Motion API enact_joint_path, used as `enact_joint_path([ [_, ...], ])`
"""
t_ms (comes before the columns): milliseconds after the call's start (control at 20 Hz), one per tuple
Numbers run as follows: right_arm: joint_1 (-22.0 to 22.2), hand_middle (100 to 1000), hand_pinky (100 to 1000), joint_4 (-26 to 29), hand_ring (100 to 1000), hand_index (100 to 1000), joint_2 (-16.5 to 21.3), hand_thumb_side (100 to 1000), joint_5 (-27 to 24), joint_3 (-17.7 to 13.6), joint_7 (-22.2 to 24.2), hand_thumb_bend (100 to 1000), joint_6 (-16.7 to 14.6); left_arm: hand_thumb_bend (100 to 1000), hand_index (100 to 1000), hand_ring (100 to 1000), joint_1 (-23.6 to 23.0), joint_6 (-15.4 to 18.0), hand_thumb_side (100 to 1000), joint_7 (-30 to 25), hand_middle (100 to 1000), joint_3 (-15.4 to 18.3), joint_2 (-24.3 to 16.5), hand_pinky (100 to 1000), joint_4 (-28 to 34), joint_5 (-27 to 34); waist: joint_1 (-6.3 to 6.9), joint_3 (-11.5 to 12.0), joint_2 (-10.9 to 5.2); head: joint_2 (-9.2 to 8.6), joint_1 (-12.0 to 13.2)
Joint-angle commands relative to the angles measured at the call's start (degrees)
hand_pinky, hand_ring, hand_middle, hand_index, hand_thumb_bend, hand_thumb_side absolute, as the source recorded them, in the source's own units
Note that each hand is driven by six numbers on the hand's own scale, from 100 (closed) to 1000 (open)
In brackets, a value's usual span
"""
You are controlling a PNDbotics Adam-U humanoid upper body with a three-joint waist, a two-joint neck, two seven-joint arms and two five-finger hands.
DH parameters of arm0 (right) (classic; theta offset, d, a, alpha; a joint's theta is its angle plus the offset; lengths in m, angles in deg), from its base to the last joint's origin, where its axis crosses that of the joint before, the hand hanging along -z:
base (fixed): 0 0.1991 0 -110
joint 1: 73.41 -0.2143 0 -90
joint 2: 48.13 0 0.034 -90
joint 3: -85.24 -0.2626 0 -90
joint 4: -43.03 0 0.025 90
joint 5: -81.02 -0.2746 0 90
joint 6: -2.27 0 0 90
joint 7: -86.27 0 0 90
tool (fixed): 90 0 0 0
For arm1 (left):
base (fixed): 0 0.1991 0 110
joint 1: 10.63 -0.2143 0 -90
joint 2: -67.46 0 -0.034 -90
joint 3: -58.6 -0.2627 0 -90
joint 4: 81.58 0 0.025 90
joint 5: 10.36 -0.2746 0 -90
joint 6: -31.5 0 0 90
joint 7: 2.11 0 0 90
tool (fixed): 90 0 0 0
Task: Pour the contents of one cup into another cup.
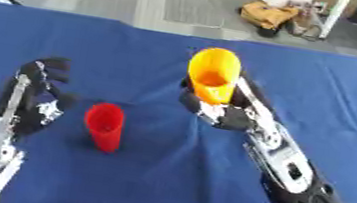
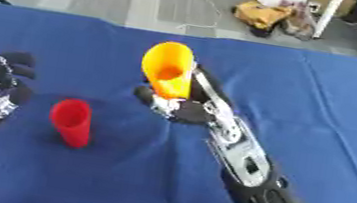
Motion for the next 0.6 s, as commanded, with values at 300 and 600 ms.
enact_joint_path([
  [300, -1.3, 587, 612, 0.4, 710, 764, 0.6, 627, 5.1, 0.5, -0.8, 665, -5.3, 1000, 770, 623, -0.1, 0.1, 754, 0.1, 650, 0.8, -1.4, 410, 1.1, -0.3, 0.33, 0.4, -0.58, -0.71, -0.6],
  [600, -1.3, 586, 609, 0.0, 706, 764, 0.6, 632, 6.5, 0.7, -1.4, 661, -6.4, 1000, 770, 624, 0.0, 0.1, 752, 0.2, 650, 0.9, -1.4, 410, 1.0, -0.2, 0.08, 0.4, -0.60, -0.84, -0.6],
])
